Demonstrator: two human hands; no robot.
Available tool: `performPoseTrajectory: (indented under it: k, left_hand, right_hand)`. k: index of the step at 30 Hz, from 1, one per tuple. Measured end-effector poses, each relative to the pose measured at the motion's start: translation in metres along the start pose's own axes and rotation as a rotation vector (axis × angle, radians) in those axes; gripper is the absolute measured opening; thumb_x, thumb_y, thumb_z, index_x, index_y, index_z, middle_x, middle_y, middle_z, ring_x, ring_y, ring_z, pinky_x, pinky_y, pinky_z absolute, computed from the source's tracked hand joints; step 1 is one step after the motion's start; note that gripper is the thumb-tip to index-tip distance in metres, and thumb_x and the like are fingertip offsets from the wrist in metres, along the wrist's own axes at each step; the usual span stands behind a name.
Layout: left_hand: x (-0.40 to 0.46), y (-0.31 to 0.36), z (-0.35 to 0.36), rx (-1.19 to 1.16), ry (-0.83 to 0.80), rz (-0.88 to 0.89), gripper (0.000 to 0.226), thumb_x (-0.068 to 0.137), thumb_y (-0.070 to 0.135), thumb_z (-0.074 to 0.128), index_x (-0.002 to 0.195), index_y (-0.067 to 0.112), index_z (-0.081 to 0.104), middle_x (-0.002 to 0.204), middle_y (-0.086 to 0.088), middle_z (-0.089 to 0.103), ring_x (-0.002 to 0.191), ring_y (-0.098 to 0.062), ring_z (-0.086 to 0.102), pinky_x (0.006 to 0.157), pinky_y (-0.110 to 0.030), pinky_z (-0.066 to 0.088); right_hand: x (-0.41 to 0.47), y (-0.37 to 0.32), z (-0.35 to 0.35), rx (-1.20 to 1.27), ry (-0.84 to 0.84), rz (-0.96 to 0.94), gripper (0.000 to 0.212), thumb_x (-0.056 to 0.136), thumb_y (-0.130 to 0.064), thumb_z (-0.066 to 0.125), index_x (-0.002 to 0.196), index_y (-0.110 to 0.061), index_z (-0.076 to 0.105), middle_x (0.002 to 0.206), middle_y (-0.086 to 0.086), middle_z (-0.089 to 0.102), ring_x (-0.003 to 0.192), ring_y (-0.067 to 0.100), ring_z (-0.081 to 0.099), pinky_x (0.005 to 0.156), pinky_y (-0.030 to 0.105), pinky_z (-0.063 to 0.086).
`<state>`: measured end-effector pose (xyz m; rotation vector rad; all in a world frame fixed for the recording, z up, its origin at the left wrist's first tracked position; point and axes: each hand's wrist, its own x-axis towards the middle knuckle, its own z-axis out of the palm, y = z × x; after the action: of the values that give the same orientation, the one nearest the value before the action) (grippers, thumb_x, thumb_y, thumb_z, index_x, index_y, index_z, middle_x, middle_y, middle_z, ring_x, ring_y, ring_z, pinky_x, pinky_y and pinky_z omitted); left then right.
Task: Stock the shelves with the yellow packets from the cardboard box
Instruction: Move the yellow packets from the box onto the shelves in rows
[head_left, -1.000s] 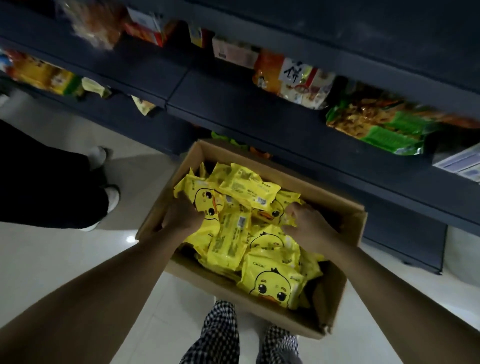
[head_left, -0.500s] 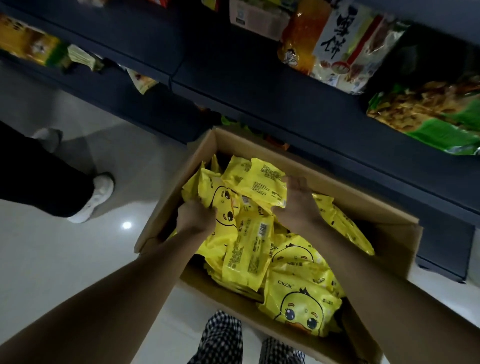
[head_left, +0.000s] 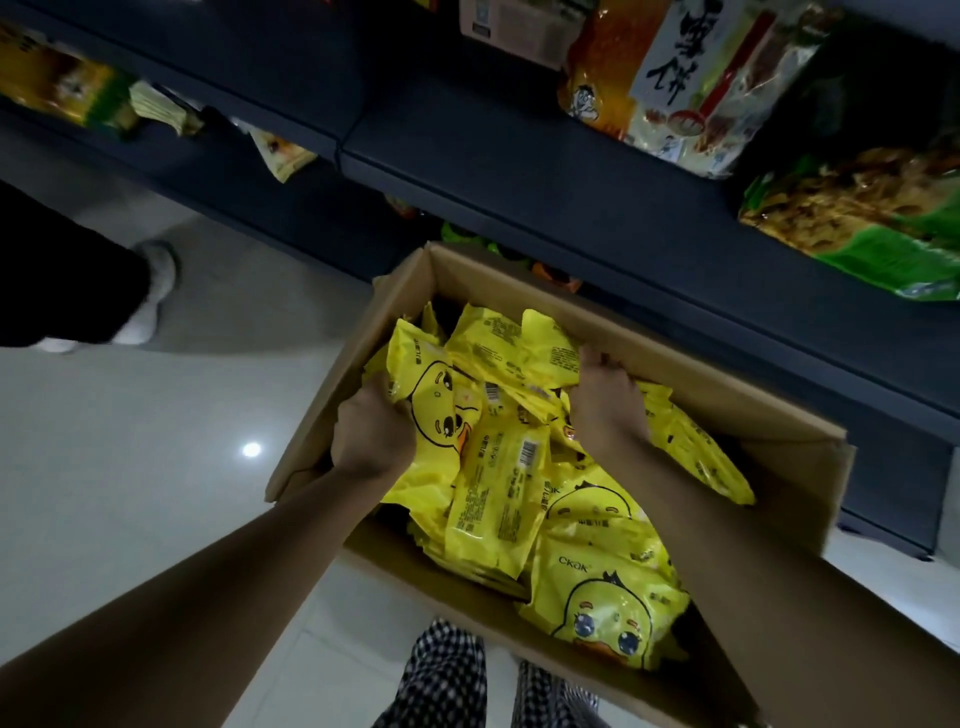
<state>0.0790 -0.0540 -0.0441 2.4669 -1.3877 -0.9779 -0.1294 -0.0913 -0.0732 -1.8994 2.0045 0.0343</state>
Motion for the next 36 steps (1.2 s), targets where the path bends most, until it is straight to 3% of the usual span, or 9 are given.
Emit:
performPoseTrajectory:
  k: [4,10,14,17,21,25,27,30,36]
  left_hand:
    - [-0.012,0.013,-0.003,0.002,-0.039,0.028,0.015,0.094,0.014,0.047,0.103,0.004,0.053,0.105,-0.023,0.062,0.101,-0.043,0.057,0.079,-0.041,0.046]
    - [-0.033,0.04,0.0,0.075,-0.132,0.125,0.026,0.095,0.016,0.049,0.117,0.003,0.053,0.115,-0.02,0.06,0.108,-0.04,0.056,0.085,-0.041,0.046]
    - [-0.047,0.055,0.016,0.159,-0.204,0.228,0.029,0.095,0.015,0.049,0.12,0.0,0.052,0.116,-0.021,0.06,0.108,-0.039,0.055,0.075,-0.035,0.042]
    - [-0.052,0.061,0.026,0.185,-0.245,0.253,0.041,0.095,0.015,0.05,0.134,0.003,0.046,0.126,-0.02,0.058,0.115,-0.037,0.054,0.086,-0.04,0.048]
    - [-0.057,0.061,0.032,0.267,-0.268,0.286,0.047,0.097,0.017,0.049,0.142,0.007,0.039,0.132,-0.019,0.055,0.122,-0.035,0.05,0.092,-0.041,0.048]
    - [-0.062,0.059,0.038,0.294,-0.253,0.317,0.047,0.096,0.015,0.05,0.141,0.008,0.039,0.127,-0.018,0.058,0.117,-0.035,0.054,0.087,-0.04,0.048]
    - [-0.065,0.059,0.041,0.278,-0.246,0.316,0.047,0.095,0.014,0.051,0.141,0.008,0.04,0.126,-0.019,0.059,0.115,-0.036,0.055,0.085,-0.041,0.049]
    - [-0.067,0.059,0.045,0.278,-0.239,0.322,0.045,0.095,0.013,0.051,0.139,0.007,0.041,0.121,-0.021,0.061,0.112,-0.038,0.057,0.084,-0.042,0.048]
    - [-0.064,0.056,0.044,0.297,-0.248,0.333,0.045,0.095,0.013,0.052,0.139,0.011,0.043,0.127,-0.018,0.058,0.116,-0.035,0.055,0.086,-0.039,0.048]
  right_hand:
    - [-0.021,0.015,-0.034,0.373,-0.133,0.153,0.049,0.093,-0.021,0.056,0.137,-0.006,0.039,0.137,0.016,0.047,0.126,0.031,0.046,0.098,0.035,0.04]
    - [-0.068,0.056,-0.059,0.828,-0.211,0.456,0.022,0.092,-0.02,0.056,0.113,-0.018,0.052,0.111,0.004,0.06,0.092,0.017,0.059,0.081,0.035,0.05]
    - [-0.094,0.083,-0.047,1.003,-0.351,0.694,0.023,0.094,-0.016,0.053,0.116,-0.013,0.056,0.114,0.009,0.062,0.1,0.024,0.061,0.09,0.044,0.052]
    - [-0.108,0.102,-0.03,0.944,-0.374,0.79,0.021,0.094,-0.011,0.048,0.112,-0.009,0.058,0.104,0.011,0.063,0.091,0.026,0.061,0.089,0.045,0.052]
    - [-0.115,0.109,-0.026,0.923,-0.213,0.84,0.039,0.095,-0.032,0.048,0.128,-0.01,0.048,0.108,0.009,0.06,0.088,0.022,0.06,0.07,0.03,0.048]
    - [-0.123,0.099,-0.03,0.928,-0.216,0.784,0.085,0.08,-0.061,0.057,0.145,-0.018,0.023,0.141,0.008,0.045,0.124,0.031,0.048,0.094,0.038,0.044]
    - [-0.128,0.086,-0.033,0.845,-0.27,0.73,0.102,0.073,-0.063,0.062,0.148,-0.016,0.012,0.151,0.011,0.03,0.134,0.033,0.037,0.104,0.043,0.038]
    - [-0.133,0.069,-0.026,0.696,-0.252,0.699,0.096,0.081,-0.047,0.066,0.146,-0.004,0.009,0.15,0.017,0.028,0.134,0.034,0.035,0.102,0.039,0.038]
    - [-0.122,0.072,-0.016,0.721,-0.074,0.9,0.064,0.072,-0.031,0.079,0.122,-0.004,0.049,0.121,0.014,0.058,0.11,0.029,0.057,0.081,0.033,0.049]
